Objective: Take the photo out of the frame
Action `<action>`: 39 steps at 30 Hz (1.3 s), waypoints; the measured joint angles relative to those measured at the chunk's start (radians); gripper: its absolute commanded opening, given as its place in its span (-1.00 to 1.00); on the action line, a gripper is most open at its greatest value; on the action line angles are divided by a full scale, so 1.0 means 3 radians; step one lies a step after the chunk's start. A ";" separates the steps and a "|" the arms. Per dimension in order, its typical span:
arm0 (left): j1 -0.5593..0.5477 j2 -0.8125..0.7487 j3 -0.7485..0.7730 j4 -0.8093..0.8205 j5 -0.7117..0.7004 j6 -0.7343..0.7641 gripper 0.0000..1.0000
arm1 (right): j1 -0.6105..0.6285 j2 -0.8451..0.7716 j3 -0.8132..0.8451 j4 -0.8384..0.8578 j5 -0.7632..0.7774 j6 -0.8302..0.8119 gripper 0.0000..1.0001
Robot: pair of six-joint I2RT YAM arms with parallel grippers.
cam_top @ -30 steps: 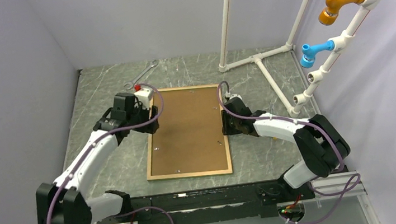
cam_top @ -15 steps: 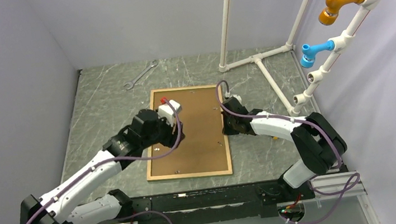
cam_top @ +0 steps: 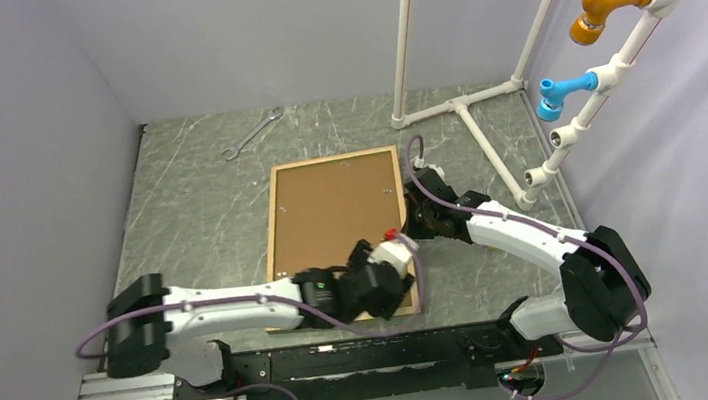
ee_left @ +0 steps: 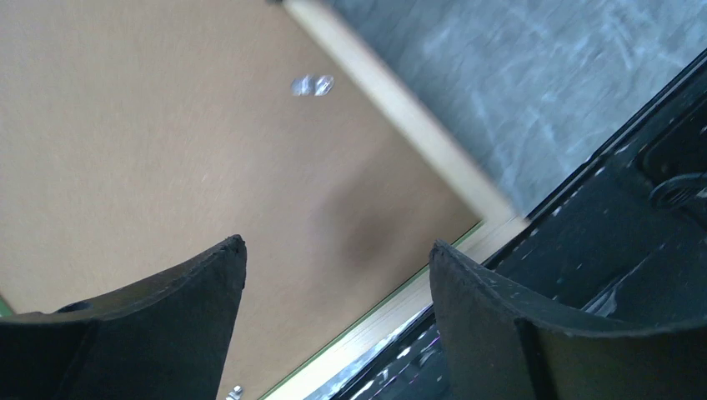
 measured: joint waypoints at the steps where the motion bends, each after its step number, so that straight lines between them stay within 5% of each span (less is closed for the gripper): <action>1: -0.0132 0.0165 0.0193 -0.0084 -0.0186 -0.0022 0.71 | 0.0004 -0.0003 0.0023 -0.0042 -0.0009 0.0034 -1.00; 6: -0.0631 0.0661 0.0703 -0.0215 -0.0833 0.0086 0.99 | 0.0020 -0.0003 0.0078 -0.0140 -0.0031 0.0169 -1.00; 14: -0.1080 0.0996 0.0689 -0.0220 -0.1059 0.0572 0.99 | 0.0034 -0.0003 0.0184 -0.0299 -0.0033 0.0315 -1.00; 25: -0.1114 0.1790 0.1040 -0.0726 -0.1656 0.0530 0.86 | 0.0036 -0.0001 0.0313 -0.0464 -0.0134 0.0460 -1.00; 27: -0.1083 0.1893 0.1205 -0.0927 -0.1845 0.0366 0.73 | 0.0036 -0.0001 0.0313 -0.0469 -0.0150 0.0478 -1.00; 31: -0.1021 0.2008 0.1378 -0.1235 -0.2051 0.0090 0.06 | 0.0036 -0.0003 0.0318 -0.0437 -0.0149 0.0512 -1.00; 37: -0.1003 0.2107 0.1400 -0.1567 -0.2286 0.0066 -0.67 | 0.0037 -0.0084 0.0388 -0.0341 -0.0203 0.0580 -1.00; 39: -0.0991 0.2102 0.1400 -0.1611 -0.2356 0.0047 -0.91 | 0.0045 -0.0093 0.0403 -0.0314 -0.0240 0.0540 -0.50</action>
